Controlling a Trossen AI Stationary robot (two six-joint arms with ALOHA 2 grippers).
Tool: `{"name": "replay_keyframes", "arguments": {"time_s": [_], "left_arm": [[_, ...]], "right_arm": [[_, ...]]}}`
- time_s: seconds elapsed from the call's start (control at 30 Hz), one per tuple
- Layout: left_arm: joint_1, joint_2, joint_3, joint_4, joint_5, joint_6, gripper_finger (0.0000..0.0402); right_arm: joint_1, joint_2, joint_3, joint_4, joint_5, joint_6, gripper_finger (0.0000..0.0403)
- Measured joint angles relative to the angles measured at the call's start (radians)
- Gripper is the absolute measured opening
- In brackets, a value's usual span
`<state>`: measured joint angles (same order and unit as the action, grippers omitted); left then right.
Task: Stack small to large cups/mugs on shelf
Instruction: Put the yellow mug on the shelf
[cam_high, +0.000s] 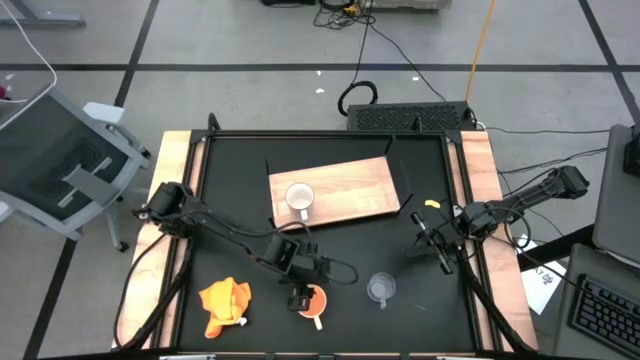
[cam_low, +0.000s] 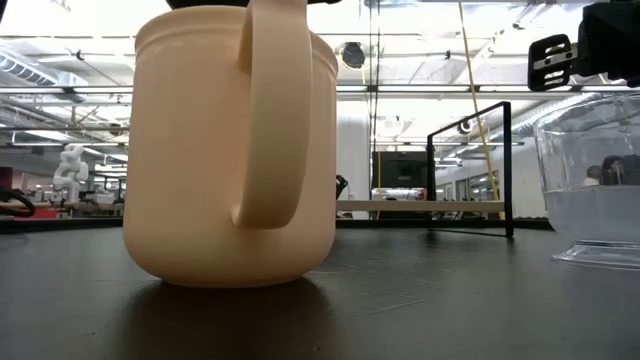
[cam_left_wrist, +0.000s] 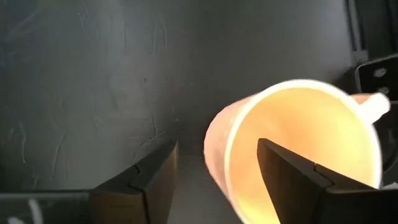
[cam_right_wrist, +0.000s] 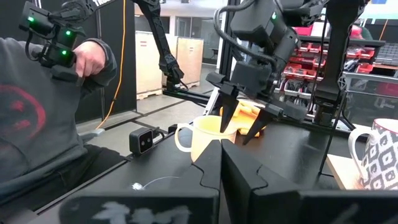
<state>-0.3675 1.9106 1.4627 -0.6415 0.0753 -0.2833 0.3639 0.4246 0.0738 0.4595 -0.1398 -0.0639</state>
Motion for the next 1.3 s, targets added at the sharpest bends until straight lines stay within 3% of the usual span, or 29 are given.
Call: {"name": "replay_keyframes", "arguments": {"time_s": [0.43, 0.6, 0.93, 1.3], "left_arm": [[-0.002, 0.019, -0.004, 0.012, -0.005, -0.003, 0.0207], [-0.001, 0.019, -0.004, 0.010, -0.006, 0.003, 0.0158], [-0.001, 0.019, -0.004, 0.010, 0.001, 0.080, 0.0017], [0.023, 0.019, 0.003, 0.030, -0.002, 0.116, 0.0008]], "right_arm": [[0.000, 0.001, 0.000, 0.006, 0.000, 0.000, 0.0000], [0.000, 0.002, 0.000, 0.006, 0.000, 0.001, 0.0000], [0.000, 0.002, 0.000, 0.006, 0.000, 0.000, 0.0000], [0.000, 0.002, 0.000, 0.006, 0.000, 0.000, 0.0000]]}}
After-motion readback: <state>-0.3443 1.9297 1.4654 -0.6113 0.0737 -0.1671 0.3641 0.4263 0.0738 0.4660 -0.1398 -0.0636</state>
